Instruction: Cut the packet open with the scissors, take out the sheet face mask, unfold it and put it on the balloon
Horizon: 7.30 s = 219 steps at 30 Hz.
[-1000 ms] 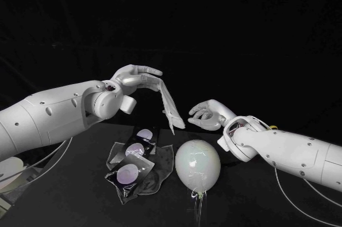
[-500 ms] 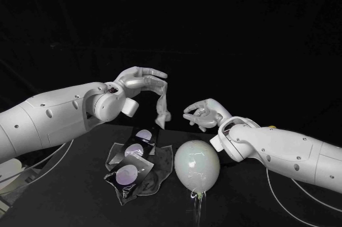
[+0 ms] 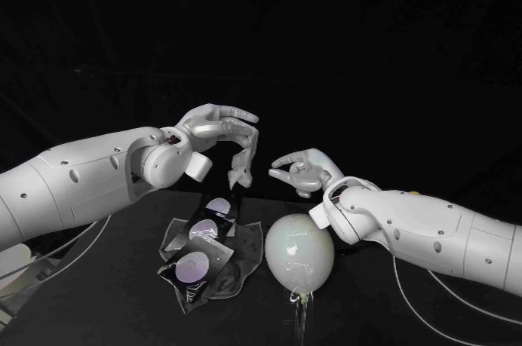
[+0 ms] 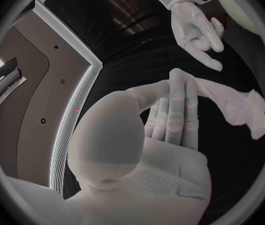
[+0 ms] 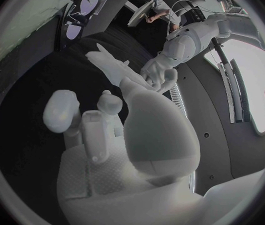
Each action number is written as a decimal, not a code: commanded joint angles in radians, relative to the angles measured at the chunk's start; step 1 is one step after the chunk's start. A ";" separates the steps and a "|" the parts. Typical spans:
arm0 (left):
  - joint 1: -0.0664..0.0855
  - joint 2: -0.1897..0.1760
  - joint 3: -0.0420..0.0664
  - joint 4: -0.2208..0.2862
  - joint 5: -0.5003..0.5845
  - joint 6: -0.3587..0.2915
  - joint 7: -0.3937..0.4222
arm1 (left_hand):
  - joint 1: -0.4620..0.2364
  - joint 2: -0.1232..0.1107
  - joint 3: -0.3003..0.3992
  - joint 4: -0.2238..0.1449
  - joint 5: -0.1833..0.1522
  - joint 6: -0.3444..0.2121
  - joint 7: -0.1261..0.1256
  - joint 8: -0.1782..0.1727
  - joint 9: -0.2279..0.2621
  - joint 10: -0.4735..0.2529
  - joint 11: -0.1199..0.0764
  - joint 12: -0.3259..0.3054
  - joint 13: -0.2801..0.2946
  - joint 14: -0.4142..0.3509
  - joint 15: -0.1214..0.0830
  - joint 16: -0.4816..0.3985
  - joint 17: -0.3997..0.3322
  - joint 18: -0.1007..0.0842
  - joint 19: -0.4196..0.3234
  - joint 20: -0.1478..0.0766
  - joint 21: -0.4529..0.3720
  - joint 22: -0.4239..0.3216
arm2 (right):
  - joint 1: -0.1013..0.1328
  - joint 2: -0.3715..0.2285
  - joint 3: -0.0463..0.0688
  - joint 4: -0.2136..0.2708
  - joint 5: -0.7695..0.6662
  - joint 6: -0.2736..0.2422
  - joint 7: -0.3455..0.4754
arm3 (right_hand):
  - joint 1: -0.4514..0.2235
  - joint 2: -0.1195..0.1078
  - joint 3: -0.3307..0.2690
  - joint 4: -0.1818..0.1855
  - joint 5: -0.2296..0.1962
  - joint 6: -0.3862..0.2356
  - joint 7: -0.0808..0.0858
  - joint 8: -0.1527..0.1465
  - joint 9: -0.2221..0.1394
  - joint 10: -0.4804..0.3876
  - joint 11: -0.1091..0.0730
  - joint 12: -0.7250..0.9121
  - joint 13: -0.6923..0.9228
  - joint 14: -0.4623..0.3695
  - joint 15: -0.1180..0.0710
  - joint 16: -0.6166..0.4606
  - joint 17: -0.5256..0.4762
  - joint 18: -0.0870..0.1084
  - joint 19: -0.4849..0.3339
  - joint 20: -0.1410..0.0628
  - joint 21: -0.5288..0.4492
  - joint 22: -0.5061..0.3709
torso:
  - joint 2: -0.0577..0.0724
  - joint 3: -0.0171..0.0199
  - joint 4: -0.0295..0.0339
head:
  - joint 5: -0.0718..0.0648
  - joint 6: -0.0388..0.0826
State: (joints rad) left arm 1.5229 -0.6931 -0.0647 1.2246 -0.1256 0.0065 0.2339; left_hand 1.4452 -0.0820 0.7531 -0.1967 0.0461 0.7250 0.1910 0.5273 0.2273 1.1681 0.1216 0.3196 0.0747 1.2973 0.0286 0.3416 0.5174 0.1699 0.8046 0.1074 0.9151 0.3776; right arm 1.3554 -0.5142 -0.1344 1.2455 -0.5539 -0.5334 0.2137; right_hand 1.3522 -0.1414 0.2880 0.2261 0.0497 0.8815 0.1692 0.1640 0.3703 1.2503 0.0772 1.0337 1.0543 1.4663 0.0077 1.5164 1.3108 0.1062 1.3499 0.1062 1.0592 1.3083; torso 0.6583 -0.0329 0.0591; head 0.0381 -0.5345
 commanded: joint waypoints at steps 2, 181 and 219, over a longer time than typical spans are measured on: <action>-0.001 0.005 0.001 0.021 -0.006 0.046 0.002 | 0.014 0.005 0.000 0.003 0.004 -0.004 0.009 0.007 0.002 0.002 -0.008 0.022 0.076 0.012 -0.003 0.009 0.008 0.016 0.009 -0.002 0.010 0.004 | 0.001 0.013 0.001 -0.008 -0.008 0.026 0.020 | 0.015 0.003 -0.018 0.004 -0.002 -0.011 0.003 -0.007 0.000 0.007 0.009 0.052 0.048 0.069 0.010 0.013 0.178 -0.015 0.003 0.010 0.018 0.112 | -0.001 0.0004 0.0000 | -0.001 -0.001; -0.064 0.103 -0.033 -0.195 -0.283 -0.212 -0.186 | -0.065 -0.093 -0.259 0.185 0.004 -0.135 -0.008 0.061 -0.020 -0.267 0.071 -0.133 -0.006 -0.380 0.110 0.010 0.083 0.001 -0.134 0.149 -0.221 -0.154 | 0.075 0.009 0.009 -0.006 0.099 0.140 -0.272 | 0.107 0.068 0.152 -0.076 -0.001 0.102 -0.103 0.319 0.199 0.231 -0.084 0.392 0.382 0.104 -0.071 0.054 0.260 -0.052 0.101 -0.058 0.258 0.191 | 0.000 -0.0003 -0.0001 | -0.024 -0.016; -0.181 0.024 -0.033 0.135 0.293 -0.335 -0.094 | -0.230 -0.026 -0.217 0.487 0.004 0.017 0.064 -0.065 -0.105 -0.158 0.076 -0.233 -0.010 -0.347 0.129 -0.192 -0.187 0.011 -0.004 0.182 -0.634 -0.315 | 0.082 0.016 0.009 0.042 -0.181 0.095 -0.349 | 0.094 0.054 0.169 -0.084 -0.001 0.097 -0.103 0.322 0.199 0.229 -0.084 0.386 0.377 0.104 -0.072 0.054 0.260 -0.051 0.101 -0.059 0.255 0.190 | -0.001 0.0000 -0.0009 | -0.033 -0.015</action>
State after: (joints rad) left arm 1.3414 -0.6714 -0.0997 1.3547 0.1120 -0.3402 0.1094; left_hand 1.2198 -0.1099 0.5395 0.2902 0.0502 0.7406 0.1932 0.4666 0.1238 1.0114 0.2004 0.0898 0.0635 0.9468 0.1542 0.1555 0.3314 0.1686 0.8023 0.2845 0.2846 0.0613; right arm 1.4365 -0.4991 -0.1260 1.2833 -0.6929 -0.4387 -0.1337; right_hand 1.4522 -0.0871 0.4518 0.1435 0.0428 0.9802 0.0699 0.4833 0.5669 1.4200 0.0251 1.4200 1.3081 1.4648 -0.0587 1.5673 1.3082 0.0600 1.4460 0.0486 1.3144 1.3081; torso 0.6577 -0.0331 0.0578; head 0.0046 -0.5504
